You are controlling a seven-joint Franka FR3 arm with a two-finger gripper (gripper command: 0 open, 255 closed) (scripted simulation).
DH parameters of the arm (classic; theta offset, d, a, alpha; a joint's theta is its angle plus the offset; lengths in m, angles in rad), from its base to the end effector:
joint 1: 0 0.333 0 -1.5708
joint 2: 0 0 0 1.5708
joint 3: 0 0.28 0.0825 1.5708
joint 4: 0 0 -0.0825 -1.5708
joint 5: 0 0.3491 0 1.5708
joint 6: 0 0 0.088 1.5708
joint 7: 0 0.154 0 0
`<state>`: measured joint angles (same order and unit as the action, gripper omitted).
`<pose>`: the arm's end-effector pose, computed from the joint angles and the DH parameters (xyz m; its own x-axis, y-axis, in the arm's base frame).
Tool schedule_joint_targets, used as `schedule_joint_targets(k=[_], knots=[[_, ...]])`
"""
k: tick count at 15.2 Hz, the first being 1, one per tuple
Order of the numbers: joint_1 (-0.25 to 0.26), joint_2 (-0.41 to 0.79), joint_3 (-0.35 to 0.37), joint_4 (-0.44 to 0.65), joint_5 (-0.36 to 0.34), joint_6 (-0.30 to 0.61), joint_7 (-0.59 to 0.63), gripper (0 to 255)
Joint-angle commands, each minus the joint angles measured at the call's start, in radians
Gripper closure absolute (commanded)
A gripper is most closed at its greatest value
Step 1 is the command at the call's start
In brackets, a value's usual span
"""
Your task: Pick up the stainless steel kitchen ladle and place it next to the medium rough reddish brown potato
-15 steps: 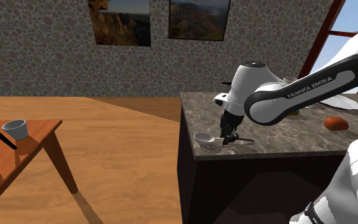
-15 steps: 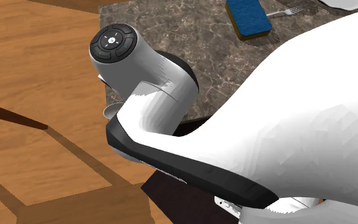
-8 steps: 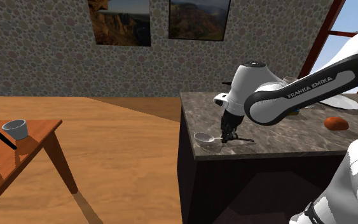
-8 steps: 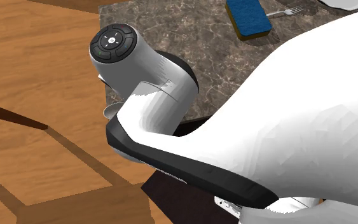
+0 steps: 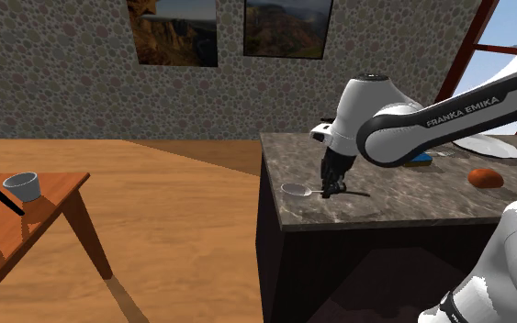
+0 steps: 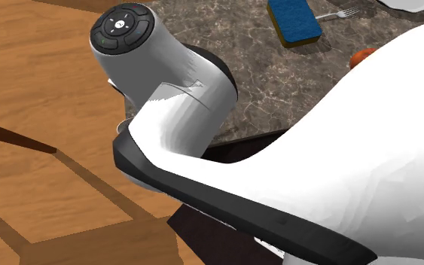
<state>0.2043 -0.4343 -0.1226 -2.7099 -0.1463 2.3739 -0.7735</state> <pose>0.3782 0.0299 0.3127 0.5685 0.8222 0.0261 0.8160 -0.5677 0.1089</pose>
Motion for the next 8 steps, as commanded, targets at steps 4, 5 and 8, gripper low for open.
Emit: schedule_joint_targets(k=[4, 5, 8], knots=[[0.002, -0.046, 0.003, 0.037, 0.006, -0.083, -0.005, 255], [0.002, -0.054, 0.004, 0.045, 0.007, -0.099, -0.006, 255], [0.003, -0.076, 0.007, 0.071, 0.010, -0.147, -0.009, 255]])
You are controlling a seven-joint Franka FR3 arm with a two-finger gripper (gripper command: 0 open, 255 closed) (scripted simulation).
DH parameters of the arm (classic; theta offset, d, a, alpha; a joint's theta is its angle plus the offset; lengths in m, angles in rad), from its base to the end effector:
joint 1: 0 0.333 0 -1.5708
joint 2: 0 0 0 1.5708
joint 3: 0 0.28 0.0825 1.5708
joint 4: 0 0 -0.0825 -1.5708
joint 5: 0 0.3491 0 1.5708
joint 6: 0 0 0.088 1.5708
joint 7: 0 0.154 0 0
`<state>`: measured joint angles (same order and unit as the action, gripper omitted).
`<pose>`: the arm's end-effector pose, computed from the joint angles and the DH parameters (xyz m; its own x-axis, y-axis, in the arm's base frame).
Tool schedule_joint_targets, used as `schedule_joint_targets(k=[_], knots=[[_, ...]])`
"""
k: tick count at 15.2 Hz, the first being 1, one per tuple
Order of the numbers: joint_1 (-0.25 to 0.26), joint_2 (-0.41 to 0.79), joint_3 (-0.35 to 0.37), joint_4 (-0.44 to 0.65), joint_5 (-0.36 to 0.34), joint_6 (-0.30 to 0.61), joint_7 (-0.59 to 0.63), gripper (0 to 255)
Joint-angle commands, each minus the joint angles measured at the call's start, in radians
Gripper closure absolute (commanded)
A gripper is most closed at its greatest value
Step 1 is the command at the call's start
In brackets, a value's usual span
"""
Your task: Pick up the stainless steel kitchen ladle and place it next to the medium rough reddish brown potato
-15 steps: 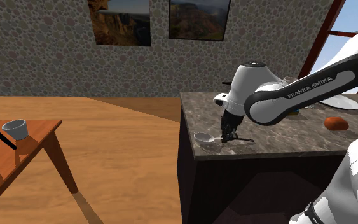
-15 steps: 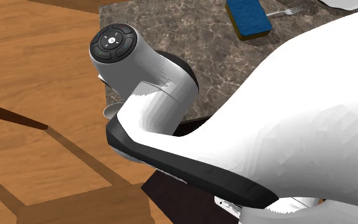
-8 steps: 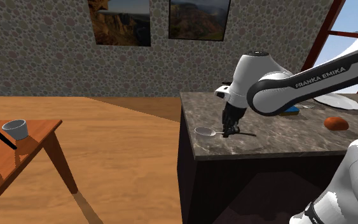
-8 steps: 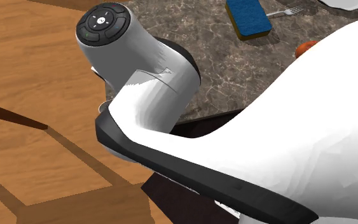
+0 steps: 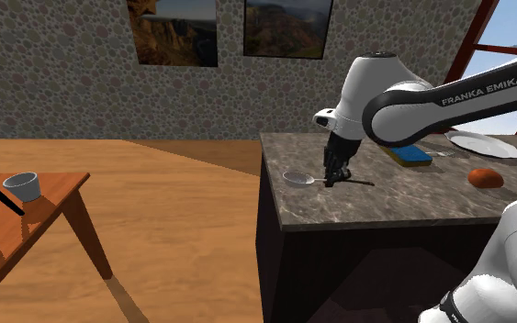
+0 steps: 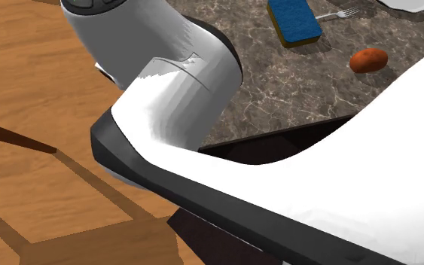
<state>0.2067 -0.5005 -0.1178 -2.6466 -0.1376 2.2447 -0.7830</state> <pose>0.3780 0.0291 0.3518 0.5687 0.8221 0.0260 0.8159 -0.5678 0.1089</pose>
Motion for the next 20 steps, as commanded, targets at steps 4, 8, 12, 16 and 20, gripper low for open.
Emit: schedule_joint_targets(k=[4, 8, 12, 16, 20], knots=[[0.003, -0.034, 0.005, 0.046, 0.006, -0.080, -0.003, 255], [0.004, -0.053, 0.008, 0.086, 0.010, -0.140, -0.007, 255], [0.005, -0.066, 0.011, 0.122, 0.013, -0.189, -0.010, 255], [-0.040, -0.193, -0.043, 0.038, -0.026, -0.225, -0.080, 255], [-0.096, -0.313, -0.103, -0.027, -0.075, -0.273, -0.158, 255]])
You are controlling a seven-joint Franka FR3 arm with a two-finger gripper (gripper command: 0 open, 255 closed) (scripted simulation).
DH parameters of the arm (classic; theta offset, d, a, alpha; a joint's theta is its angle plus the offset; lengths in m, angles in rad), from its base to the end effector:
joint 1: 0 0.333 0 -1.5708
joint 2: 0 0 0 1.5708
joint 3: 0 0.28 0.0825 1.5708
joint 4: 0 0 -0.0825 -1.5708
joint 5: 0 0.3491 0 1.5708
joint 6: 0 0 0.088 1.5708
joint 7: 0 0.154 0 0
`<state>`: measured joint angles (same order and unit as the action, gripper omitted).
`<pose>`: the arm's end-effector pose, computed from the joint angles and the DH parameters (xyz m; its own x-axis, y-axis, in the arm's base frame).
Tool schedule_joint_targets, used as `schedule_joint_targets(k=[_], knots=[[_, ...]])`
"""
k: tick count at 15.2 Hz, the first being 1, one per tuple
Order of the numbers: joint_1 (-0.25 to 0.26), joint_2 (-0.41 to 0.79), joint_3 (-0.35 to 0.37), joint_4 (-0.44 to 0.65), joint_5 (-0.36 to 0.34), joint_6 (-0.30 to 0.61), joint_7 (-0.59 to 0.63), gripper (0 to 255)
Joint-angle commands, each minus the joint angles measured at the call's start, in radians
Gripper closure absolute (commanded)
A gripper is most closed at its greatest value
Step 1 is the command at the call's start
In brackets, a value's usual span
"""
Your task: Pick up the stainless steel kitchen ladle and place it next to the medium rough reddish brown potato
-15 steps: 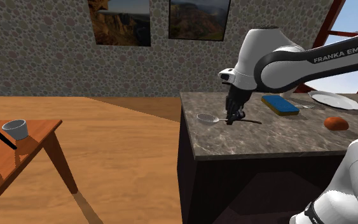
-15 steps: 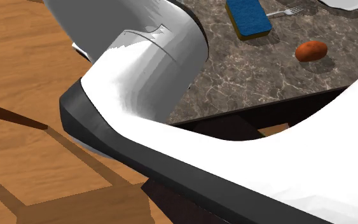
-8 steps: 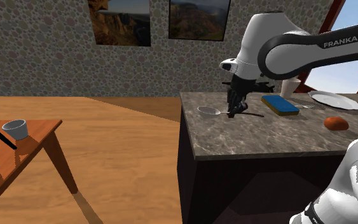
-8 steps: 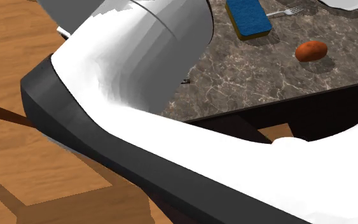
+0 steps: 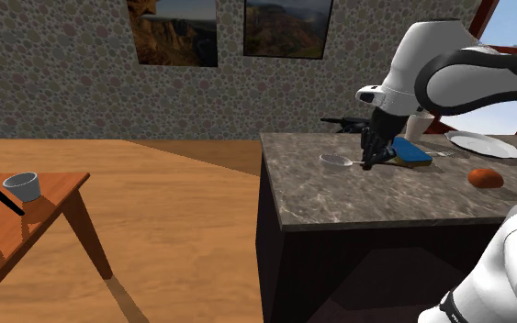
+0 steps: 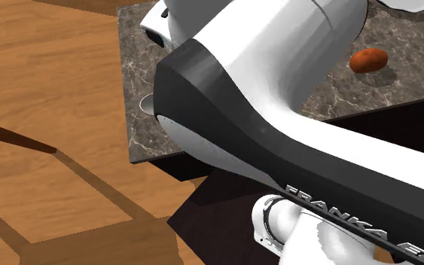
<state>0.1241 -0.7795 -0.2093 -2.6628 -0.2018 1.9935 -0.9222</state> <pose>0.3245 -0.0413 0.4124 0.5701 0.8211 0.0259 0.8150 -0.5693 0.1085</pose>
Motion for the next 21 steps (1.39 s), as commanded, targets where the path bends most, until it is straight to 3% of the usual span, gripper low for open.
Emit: schedule_joint_targets(k=[1, 11, 21], knots=[[-0.029, -0.062, -0.028, -0.024, -0.025, -0.035, -0.041, 255], [-0.206, -0.279, -0.218, -0.082, -0.187, -0.165, -0.284, 255], [-0.349, -0.335, -0.446, -0.007, -0.363, -0.243, -0.551, 255]])
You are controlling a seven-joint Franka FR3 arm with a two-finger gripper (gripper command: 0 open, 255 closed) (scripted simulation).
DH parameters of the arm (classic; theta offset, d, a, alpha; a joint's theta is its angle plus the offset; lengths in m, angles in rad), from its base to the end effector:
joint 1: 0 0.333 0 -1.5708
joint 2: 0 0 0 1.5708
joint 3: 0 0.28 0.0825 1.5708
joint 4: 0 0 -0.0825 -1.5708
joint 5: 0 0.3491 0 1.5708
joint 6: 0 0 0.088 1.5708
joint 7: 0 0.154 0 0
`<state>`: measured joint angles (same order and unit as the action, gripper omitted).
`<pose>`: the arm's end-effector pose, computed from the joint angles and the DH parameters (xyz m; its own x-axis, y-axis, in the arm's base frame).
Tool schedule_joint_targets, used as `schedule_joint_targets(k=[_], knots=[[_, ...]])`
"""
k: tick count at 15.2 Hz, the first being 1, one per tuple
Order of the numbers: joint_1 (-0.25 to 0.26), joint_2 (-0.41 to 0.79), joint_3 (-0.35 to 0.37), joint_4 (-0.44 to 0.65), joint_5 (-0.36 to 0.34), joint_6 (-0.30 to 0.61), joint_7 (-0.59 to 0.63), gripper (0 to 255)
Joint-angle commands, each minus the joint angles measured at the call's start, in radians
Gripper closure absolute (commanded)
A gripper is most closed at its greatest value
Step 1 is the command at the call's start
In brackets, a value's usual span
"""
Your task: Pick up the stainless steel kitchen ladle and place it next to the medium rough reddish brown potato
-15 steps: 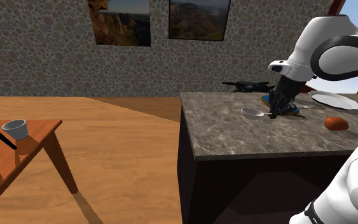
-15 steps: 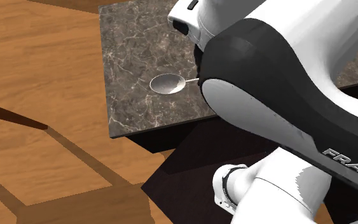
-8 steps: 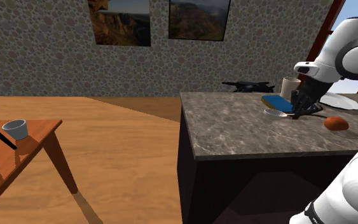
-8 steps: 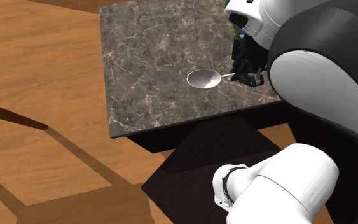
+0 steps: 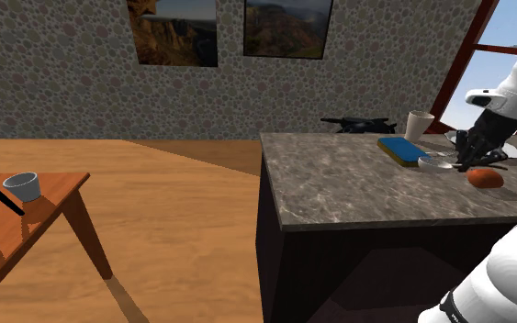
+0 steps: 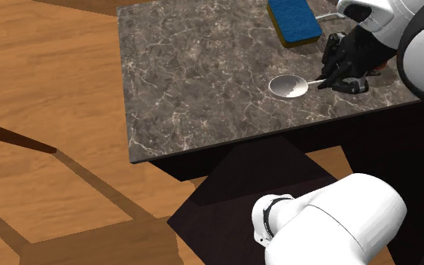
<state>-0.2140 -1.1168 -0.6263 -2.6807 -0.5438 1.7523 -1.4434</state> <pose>0.1596 -0.2480 0.4185 0.5693 0.8217 0.0266 0.8154 -0.5684 0.1097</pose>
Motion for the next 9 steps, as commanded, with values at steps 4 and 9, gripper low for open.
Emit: schedule_joint_targets(k=[4, 9], knots=[[-0.036, 0.018, -0.123, 0.075, -0.084, -0.015, -0.131, 255], [-0.037, 0.056, -0.248, 0.184, -0.151, -0.023, -0.256, 255]])
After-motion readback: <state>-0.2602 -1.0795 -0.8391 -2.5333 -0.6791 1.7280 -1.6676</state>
